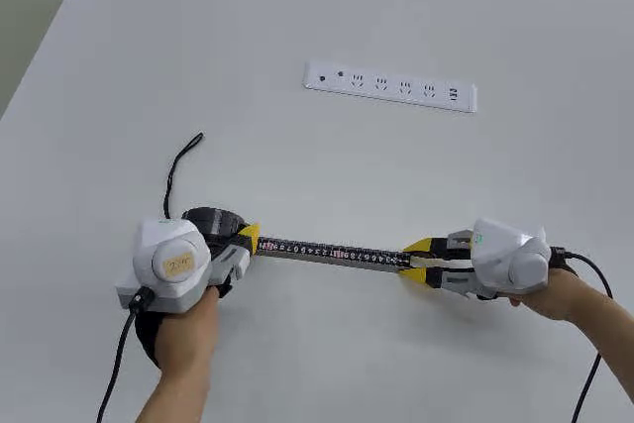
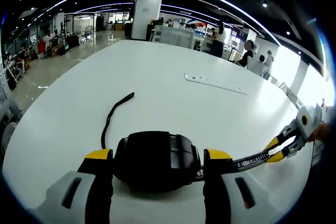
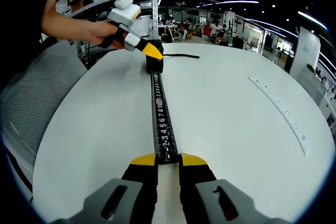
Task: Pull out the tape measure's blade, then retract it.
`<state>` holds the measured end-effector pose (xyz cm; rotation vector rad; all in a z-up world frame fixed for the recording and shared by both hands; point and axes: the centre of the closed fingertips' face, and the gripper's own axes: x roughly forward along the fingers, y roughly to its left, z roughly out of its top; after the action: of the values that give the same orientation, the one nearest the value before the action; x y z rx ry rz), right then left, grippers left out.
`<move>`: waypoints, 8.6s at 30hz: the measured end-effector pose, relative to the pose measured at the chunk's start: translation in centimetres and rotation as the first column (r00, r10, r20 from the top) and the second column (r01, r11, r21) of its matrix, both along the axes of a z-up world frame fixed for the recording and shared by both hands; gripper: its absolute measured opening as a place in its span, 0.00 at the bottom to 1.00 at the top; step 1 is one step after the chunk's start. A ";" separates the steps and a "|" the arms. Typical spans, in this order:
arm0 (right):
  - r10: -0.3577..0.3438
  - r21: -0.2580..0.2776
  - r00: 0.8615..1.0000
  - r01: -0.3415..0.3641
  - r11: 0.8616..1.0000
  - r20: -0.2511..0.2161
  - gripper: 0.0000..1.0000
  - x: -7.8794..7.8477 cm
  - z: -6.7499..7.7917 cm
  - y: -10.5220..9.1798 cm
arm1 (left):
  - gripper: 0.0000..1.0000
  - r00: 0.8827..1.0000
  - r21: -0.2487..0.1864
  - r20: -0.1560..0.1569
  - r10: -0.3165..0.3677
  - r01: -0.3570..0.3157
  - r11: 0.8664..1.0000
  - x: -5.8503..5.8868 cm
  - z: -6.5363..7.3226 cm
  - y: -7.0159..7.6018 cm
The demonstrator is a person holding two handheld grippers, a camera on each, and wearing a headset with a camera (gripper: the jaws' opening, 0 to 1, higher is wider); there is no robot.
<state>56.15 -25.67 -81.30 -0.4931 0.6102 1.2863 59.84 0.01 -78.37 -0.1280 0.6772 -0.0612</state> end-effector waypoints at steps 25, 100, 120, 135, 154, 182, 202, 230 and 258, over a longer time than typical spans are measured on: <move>-0.011 0.003 1.000 0.011 1.000 -0.005 0.14 0.0 0.0 0.0 | 0.65 0.999 0.019 -0.050 0.000 0.001 1.000 0.0 -0.6 0.2; 0.041 0.015 0.999 -0.041 0.999 0.024 0.14 0.2 1.5 2.0 | 0.65 0.992 0.102 -0.102 -0.074 0.085 0.991 -0.2 -1.0 0.2; 0.059 0.020 0.998 -0.060 0.998 0.025 0.14 0.2 1.3 3.3 | 0.65 0.991 0.100 -0.101 -0.082 0.092 0.991 -0.2 -1.0 0.2; 0.069 0.026 0.997 -0.069 0.997 0.023 0.14 0.3 1.2 4.1 | 0.66 0.992 0.099 -0.095 -0.086 0.095 0.991 -0.2 -1.0 0.2; 0.078 0.033 0.997 -0.078 0.996 0.018 0.14 0.3 0.9 5.1 | 0.66 0.992 0.096 -0.096 -0.088 0.097 0.991 -0.2 -1.0 0.2; 0.092 0.033 0.996 -0.092 0.995 0.011 0.14 0.4 0.6 6.4 | 0.66 0.991 0.094 -0.095 -0.091 0.100 0.991 -0.2 -1.0 0.1; 0.100 0.028 0.995 -0.101 0.995 0.013 0.14 0.5 0.7 6.9 | 0.66 0.991 0.112 -0.106 -0.087 0.099 0.989 -0.2 -1.2 0.1; 0.103 0.034 0.995 -0.104 0.994 0.008 0.14 0.6 0.7 8.1 | 0.65 0.989 0.086 -0.112 -0.101 0.111 0.990 -0.3 -1.1 0.2; 0.134 0.046 0.991 -0.135 0.990 0.028 0.14 0.7 1.3 9.9 | 0.65 0.986 0.029 -0.115 -0.119 0.123 0.992 -0.3 -1.0 0.5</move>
<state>56.85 -15.73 -80.00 -0.5171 0.5318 1.4177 59.51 0.49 -79.38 -0.0560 0.7985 -0.1592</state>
